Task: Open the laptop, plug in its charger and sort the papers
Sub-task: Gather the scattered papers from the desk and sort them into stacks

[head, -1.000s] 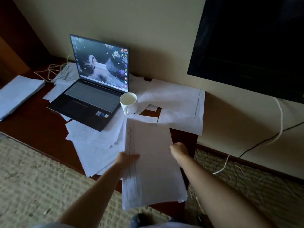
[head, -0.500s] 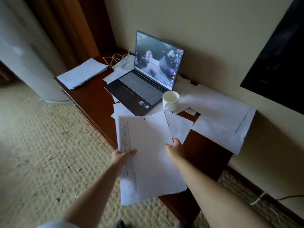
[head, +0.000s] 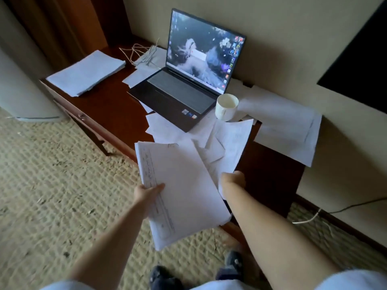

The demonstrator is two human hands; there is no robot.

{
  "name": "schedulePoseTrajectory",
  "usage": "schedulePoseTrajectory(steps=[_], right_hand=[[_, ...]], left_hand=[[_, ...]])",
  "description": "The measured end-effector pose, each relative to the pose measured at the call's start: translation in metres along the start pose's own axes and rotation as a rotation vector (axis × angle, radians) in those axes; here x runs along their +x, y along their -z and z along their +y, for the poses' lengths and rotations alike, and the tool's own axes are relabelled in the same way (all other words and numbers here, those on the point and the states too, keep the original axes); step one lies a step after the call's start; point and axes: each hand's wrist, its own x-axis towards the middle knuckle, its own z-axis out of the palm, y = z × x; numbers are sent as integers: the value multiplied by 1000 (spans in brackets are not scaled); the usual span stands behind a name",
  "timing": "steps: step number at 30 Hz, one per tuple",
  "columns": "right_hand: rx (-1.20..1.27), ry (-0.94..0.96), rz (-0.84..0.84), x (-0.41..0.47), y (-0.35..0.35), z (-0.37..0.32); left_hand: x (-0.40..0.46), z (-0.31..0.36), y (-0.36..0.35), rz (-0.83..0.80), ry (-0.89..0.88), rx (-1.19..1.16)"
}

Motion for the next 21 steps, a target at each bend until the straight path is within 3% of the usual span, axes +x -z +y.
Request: schedulePoseTrajectory(steps=[4, 9, 15, 21], right_hand=[[-255, 397, 269, -8, 18, 5], [-135, 568, 433, -4, 63, -2], [366, 320, 504, 17, 118, -9], [528, 199, 575, 41, 154, 19]], left_hand=[[1, 5, -6, -65, -32, -4], [-8, 22, -26, -213, -52, 9], [-33, 31, -69, -368, 10, 100], [-48, 23, -105, -272, -90, 145]])
